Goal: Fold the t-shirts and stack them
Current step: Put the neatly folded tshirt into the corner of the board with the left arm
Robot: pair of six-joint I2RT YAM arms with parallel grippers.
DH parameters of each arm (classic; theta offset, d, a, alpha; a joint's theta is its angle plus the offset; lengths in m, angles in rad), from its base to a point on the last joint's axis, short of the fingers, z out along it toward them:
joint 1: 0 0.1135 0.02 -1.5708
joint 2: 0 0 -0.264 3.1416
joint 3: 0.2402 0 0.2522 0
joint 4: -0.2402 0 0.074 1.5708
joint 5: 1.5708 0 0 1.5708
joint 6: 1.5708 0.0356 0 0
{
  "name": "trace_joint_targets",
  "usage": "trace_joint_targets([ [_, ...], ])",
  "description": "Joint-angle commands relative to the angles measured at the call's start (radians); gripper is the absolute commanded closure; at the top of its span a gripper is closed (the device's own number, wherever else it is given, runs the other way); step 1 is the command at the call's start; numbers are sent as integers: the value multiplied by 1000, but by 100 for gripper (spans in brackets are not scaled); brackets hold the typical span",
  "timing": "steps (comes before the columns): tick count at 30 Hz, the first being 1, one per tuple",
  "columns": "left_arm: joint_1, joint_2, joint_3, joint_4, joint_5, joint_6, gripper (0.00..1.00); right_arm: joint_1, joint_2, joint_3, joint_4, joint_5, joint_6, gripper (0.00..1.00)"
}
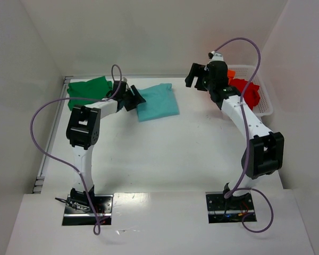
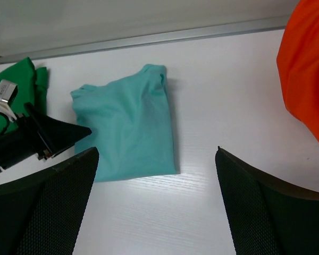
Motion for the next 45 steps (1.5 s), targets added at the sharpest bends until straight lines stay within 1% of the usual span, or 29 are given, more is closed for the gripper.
trace_joint_targets([
  [1,-31,6,-86,-83,-182,-103,29,6,-111,-17,5,42,-29,4],
  [4,-32,5,-86,-92,-206,-131,40,-3,-142,-37,-6,51,-29,4],
  [5,-32,18,-77,-102,-215,-131,48,-3,-159,-37,-6,51,-29,4],
  [7,-32,44,-28,-136,-215,-131,56,-12,-177,-47,-15,51,-29,4],
  [9,-41,58,5,-176,-233,-105,68,-12,-214,-57,-24,51,-29,4],
  [10,-50,70,31,-190,-248,-105,80,-12,-229,-57,-24,40,-29,4],
  [13,-50,79,58,-213,-259,-67,97,-12,-292,-57,-49,40,-29,4],
  [14,-41,79,59,-213,-259,-45,100,-12,-310,-57,-61,51,-29,4],
  [17,-16,79,124,-227,-238,13,100,-12,-376,-78,-72,51,-29,4],
  [18,4,79,143,-254,-238,71,100,-12,-405,-89,-72,51,-29,4],
  [20,30,79,239,-302,-227,134,100,-12,-427,-112,-95,51,-20,4],
  [21,57,79,282,-361,-227,189,100,-12,-427,-112,-108,51,-20,3],
  [22,71,88,320,-386,-227,215,100,-12,-441,-121,-122,42,-11,3],
  [23,86,88,389,-408,-218,237,100,-12,-455,-121,-144,42,-11,3],
  [24,115,100,420,-447,-218,254,100,-12,-464,-132,-153,42,-11,3],
  [28,174,101,517,-501,-227,327,100,-12,-518,-150,-181,54,-11,3],
  [31,212,91,575,-527,-239,349,100,-12,-542,-150,-218,68,-11,3],
  [33,234,91,605,-538,-250,361,100,-12,-565,-159,-240,77,-21,3],
  [37,289,71,638,-538,-186,361,100,-12,-576,-170,-251,77,-21,3],
  [41,323,33,638,-538,-199,352,100,-12,-576,-179,-251,68,-11,3],
  [43,350,10,619,-538,-190,325,100,-12,-576,-179,-251,59,-11,3],
  [45,382,-10,570,-503,-174,315,100,-12,-576,-179,-251,58,-11,3],
])
